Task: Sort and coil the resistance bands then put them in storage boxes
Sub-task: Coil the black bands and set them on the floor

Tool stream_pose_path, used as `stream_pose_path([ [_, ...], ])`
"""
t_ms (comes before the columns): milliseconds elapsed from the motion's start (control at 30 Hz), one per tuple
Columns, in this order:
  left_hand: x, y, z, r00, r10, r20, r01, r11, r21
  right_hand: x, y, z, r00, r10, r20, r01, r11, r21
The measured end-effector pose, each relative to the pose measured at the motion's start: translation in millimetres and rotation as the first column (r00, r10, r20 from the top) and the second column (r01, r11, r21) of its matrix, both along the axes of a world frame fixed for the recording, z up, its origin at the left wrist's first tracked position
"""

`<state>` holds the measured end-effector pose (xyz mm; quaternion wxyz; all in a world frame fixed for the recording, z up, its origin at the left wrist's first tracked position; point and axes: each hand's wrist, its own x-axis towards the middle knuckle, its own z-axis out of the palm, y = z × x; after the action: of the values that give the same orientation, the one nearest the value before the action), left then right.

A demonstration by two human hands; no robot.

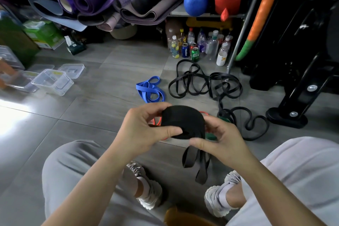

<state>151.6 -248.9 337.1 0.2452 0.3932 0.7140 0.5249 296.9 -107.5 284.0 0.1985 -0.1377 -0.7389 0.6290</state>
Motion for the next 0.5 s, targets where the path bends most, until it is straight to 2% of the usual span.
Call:
stream_pose_path([
  [67,2,1,-3,0.991,0.030,0.131,-0.046,0.991,0.126,-2,-1,2,0.998,-0.029,-0.060,0.024,0.997,-0.070],
  [133,6,3,-12,0.946,0.012,0.323,-0.088,0.972,0.220,-7,-1,5,0.993,-0.025,-0.113,0.010,0.991,-0.133],
  [233,15,5,-28,0.828,-0.005,0.560,-0.155,0.959,0.238,-13,-2,6,0.987,-0.024,-0.158,-0.007,0.981,-0.195],
  [300,16,4,-31,0.805,-0.001,0.593,-0.140,0.972,0.191,-12,-2,6,0.990,-0.050,-0.134,0.028,0.986,-0.161],
  [333,14,2,-30,0.850,0.016,0.526,-0.097,0.987,0.127,-10,0,7,0.994,-0.048,-0.102,0.035,0.992,-0.122],
  [400,5,-1,-24,0.979,0.008,0.203,0.008,0.997,-0.080,-5,6,8,1.000,-0.029,0.012,0.029,0.999,0.039],
  [433,0,-2,-19,0.999,-0.043,0.014,0.044,0.982,-0.186,-4,8,9,0.996,-0.026,0.082,0.013,0.988,0.154],
  [500,-3,0,-7,0.938,-0.210,-0.276,0.104,0.930,-0.354,-4,9,11,0.983,-0.021,0.183,-0.048,0.929,0.366],
])
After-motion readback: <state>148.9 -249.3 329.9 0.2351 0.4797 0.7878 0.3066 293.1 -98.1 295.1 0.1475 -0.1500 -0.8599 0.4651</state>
